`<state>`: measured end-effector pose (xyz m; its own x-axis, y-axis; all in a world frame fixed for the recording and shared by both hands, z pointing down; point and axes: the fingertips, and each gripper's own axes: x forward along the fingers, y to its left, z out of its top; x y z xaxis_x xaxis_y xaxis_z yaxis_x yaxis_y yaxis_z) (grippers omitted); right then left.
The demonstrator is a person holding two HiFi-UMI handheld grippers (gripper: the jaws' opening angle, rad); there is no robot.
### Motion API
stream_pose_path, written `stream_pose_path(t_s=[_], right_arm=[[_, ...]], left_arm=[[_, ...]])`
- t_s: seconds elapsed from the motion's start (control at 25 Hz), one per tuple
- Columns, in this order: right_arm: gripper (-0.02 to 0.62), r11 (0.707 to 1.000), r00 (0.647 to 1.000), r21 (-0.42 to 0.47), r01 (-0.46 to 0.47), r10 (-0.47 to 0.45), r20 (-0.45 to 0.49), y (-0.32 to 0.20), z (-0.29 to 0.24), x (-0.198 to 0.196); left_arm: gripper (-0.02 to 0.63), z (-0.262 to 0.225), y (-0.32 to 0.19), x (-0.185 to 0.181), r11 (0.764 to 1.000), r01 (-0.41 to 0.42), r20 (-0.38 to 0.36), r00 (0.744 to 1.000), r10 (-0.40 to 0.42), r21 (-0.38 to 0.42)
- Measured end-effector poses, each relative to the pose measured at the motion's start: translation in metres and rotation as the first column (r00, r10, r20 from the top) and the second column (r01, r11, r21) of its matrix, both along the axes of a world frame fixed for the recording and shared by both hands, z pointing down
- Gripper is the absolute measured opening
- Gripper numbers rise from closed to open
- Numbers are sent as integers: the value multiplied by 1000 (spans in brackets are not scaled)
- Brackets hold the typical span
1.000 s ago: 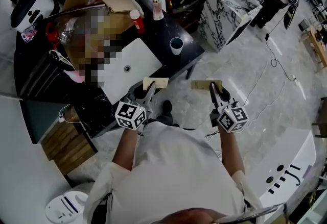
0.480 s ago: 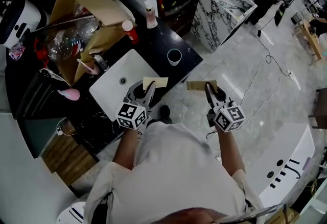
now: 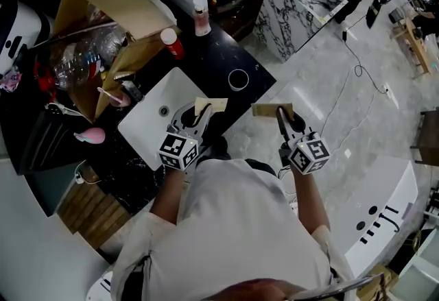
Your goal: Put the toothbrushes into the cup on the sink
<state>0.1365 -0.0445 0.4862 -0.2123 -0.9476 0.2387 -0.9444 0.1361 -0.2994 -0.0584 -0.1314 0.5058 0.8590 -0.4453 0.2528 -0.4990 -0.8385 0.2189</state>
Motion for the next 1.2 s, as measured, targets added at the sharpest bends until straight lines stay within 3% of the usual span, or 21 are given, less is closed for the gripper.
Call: stream_pose_path(t_s=[0.6,1.2], right_arm=[[67,999,1000,-35,13,-13,-13,-32,10,7],[67,989,989,-29,144,-144,-14,-63,13,39]], left_arm=[[66,6,-29,5,1000,13,2,1000,-13,-24],[66,-6,-50,52,994,105,6,994,-106,26]])
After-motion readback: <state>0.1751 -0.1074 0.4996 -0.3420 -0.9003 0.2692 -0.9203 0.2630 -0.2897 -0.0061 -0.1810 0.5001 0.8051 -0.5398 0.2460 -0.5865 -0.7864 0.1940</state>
